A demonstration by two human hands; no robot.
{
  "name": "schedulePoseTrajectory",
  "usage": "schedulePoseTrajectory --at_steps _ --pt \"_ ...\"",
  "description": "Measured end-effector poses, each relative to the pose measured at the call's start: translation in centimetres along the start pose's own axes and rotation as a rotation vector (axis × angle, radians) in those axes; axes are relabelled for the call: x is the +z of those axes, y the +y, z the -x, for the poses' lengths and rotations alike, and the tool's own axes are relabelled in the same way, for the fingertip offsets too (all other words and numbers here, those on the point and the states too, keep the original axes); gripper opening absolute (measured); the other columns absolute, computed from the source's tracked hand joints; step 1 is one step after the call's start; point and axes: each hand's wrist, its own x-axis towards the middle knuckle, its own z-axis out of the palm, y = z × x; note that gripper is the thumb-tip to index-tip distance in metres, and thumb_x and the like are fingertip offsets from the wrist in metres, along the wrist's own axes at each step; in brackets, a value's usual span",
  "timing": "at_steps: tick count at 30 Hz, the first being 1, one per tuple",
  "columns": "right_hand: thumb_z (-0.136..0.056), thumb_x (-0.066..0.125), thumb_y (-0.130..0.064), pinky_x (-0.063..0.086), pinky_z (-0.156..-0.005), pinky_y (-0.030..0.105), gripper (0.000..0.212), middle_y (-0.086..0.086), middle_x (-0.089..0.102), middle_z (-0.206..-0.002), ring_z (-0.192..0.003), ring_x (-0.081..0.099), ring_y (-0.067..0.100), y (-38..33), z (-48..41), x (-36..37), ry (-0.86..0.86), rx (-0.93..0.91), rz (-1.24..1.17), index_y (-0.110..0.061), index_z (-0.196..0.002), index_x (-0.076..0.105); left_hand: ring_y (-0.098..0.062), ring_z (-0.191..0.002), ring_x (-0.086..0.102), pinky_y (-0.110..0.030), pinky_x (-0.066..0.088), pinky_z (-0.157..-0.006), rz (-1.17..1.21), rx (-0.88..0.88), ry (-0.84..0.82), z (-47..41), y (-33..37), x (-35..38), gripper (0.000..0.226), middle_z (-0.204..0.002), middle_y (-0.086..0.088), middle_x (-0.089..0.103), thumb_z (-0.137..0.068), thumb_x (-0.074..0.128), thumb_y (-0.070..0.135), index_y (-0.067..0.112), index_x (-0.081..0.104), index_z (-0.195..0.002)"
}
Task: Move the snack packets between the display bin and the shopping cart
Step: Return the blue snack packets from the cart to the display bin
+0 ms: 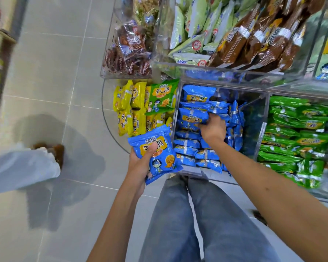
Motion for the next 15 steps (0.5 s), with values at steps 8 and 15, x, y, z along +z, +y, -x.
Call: schedulePoseTrajectory --at_steps 8,15 --pt "-0.081 0.07 -0.037 0.046 -0.066 0.034 0.028 0.012 0.065 -0.087 -0.087 0.063 0.027 -0.3 2.9 -2.8 -0.132 0.125 -0.185 -0.012 -0.08 0.058 -0.022 -0.083 0.072 -0.041 0.06 -0.067 -0.045 -0.004 0.014 -0.3 -0.4 1.0 0.071 -0.105 -0.005 0.072 -0.056 0.075 0.036 0.021 0.052 -0.122" --pt "-0.072 0.078 -0.013 0.042 -0.049 0.011 0.025 -0.006 0.052 -0.074 -0.049 0.046 0.003 -2.9 10.0 -4.6 -0.453 -0.069 -0.565 -0.018 -0.087 0.058 -0.019 -0.077 0.071 -0.036 0.059 -0.062 -0.054 -0.03 -0.083 -0.6 -0.5 2.7 0.028 -0.102 -0.004 0.068 -0.088 0.057 0.024 0.025 0.049 -0.114"
